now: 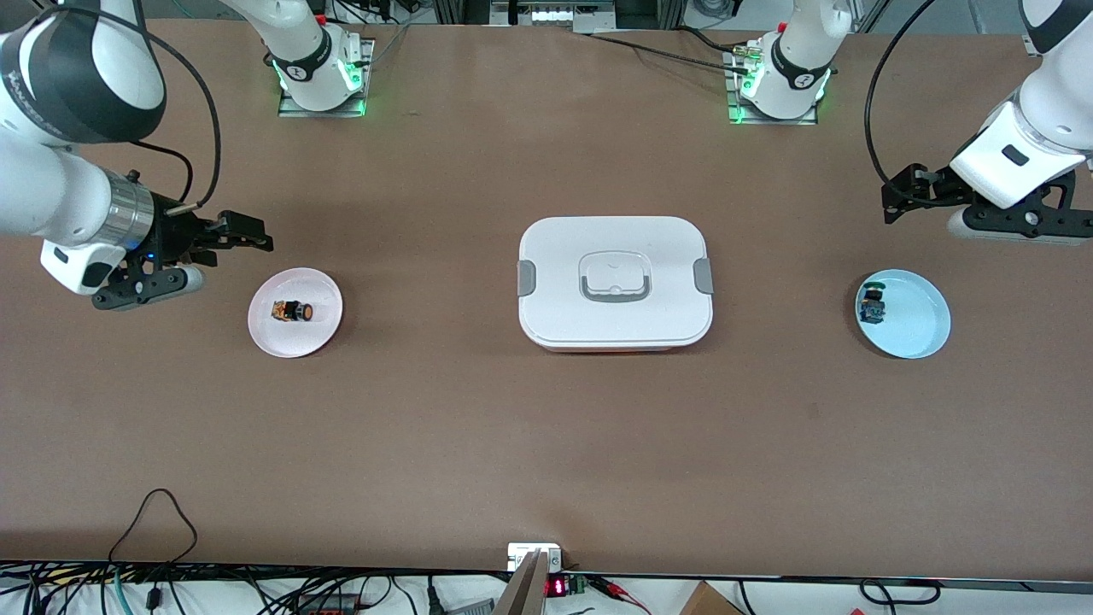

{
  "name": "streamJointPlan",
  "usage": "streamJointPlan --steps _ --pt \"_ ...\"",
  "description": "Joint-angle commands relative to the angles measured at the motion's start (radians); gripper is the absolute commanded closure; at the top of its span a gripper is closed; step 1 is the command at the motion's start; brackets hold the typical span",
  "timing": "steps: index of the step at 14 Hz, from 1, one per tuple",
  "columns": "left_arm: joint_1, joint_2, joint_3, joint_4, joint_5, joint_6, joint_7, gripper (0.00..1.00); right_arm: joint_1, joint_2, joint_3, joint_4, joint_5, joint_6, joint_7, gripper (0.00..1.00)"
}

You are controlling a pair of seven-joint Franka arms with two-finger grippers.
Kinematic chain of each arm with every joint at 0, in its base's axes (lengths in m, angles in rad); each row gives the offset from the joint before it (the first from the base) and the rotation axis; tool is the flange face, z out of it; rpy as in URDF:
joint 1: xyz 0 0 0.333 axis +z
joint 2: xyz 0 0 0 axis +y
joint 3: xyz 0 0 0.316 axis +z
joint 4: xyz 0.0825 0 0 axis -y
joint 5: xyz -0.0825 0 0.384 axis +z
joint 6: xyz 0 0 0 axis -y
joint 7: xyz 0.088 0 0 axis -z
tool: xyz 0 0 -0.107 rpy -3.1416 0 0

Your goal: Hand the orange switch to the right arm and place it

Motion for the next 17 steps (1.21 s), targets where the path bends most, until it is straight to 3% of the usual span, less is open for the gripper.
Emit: streamJointPlan --steps 1,3,8,11,17 --pt "-0.009 0.016 0.007 0.028 0.005 -0.012 -0.008 0.0 -0.005 -0.032 -0.01 0.006 -0.131 0.002 0.025 0.0" --pt "-0.007 0.016 0.007 0.028 0.005 -0.013 -0.008 0.0 -0.037 -0.032 -0.031 0.033 -0.133 0.046 0.039 0.0" --pt "-0.009 0.021 0.007 0.036 0.006 -0.01 0.0 0.0 -0.091 -0.035 -0.044 0.121 -0.151 -0.035 0.038 0.0" --pt "-0.015 0.022 0.005 0.043 0.006 -0.015 -0.006 0.0 -0.082 -0.043 -0.038 0.096 -0.19 -0.106 0.131 0.0" --pt "-0.02 0.022 0.004 0.045 0.006 -0.018 -0.008 0.0 -0.117 -0.045 -0.034 0.066 -0.193 -0.034 0.016 0.0"
